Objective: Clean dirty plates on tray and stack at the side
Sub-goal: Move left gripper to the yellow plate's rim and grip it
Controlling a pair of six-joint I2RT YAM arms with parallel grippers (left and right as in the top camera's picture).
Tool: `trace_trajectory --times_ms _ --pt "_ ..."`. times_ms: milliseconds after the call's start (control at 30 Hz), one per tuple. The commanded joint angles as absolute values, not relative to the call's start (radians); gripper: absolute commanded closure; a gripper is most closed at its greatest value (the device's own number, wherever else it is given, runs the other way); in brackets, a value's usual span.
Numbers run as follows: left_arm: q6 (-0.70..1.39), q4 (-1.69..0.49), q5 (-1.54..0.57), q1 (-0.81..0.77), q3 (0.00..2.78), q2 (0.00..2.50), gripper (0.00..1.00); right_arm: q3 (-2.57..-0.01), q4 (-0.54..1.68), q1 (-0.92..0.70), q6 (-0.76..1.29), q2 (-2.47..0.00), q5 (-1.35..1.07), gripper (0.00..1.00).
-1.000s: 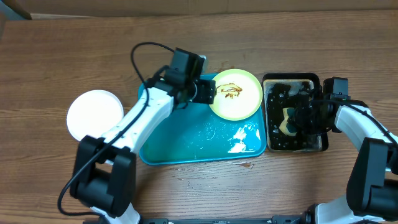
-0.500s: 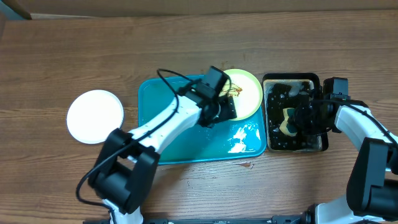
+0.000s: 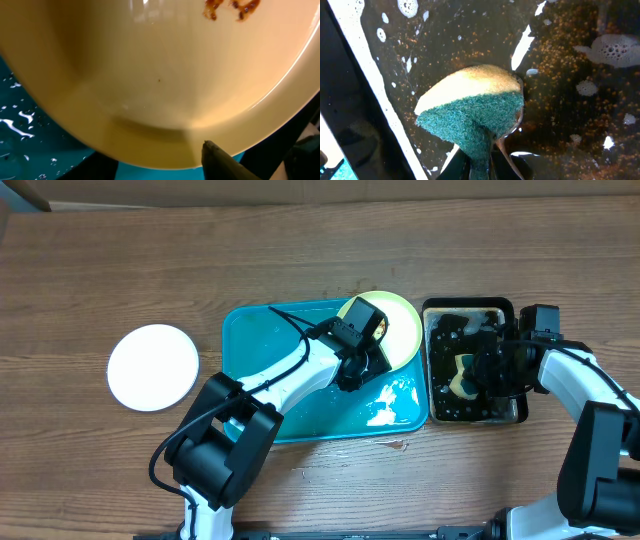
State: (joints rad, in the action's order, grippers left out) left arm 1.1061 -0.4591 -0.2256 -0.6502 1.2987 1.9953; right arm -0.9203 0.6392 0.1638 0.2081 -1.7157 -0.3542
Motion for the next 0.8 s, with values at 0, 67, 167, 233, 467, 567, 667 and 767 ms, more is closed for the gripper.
trace_trajectory --times_ms 0,67,167,233,467,567,667,767 --pt "1.161 -0.451 -0.229 -0.643 1.304 2.008 0.51 -0.944 0.639 0.164 0.2 -1.713 -0.34 0.91" --pt "1.168 -0.45 -0.229 -0.644 1.304 2.008 0.51 -0.944 0.638 0.164 0.2 -1.713 -0.34 0.91" --pt "1.168 -0.451 -0.229 -0.644 1.304 2.008 0.52 -0.944 0.638 0.164 0.2 -1.713 -0.34 0.91" --pt "1.169 -0.451 -0.229 -0.644 1.304 2.008 0.51 -0.944 0.639 0.164 0.2 -1.713 -0.34 0.91" --pt "1.236 -0.451 -0.207 -0.644 1.304 2.008 0.5 -0.944 0.641 0.164 0.2 -1.713 -0.341 0.91" --pt "1.263 -0.451 -0.188 -0.644 1.304 2.008 0.5 -0.944 0.642 0.164 0.201 -1.713 -0.341 0.91" --pt "1.264 -0.462 -0.144 -0.644 1.304 2.008 0.51 -0.944 0.645 0.164 0.201 -1.713 -0.341 0.91" --pt "1.264 -0.474 -0.123 -0.644 1.304 2.008 0.58 -0.944 0.648 0.164 0.201 -1.713 -0.341 0.91"
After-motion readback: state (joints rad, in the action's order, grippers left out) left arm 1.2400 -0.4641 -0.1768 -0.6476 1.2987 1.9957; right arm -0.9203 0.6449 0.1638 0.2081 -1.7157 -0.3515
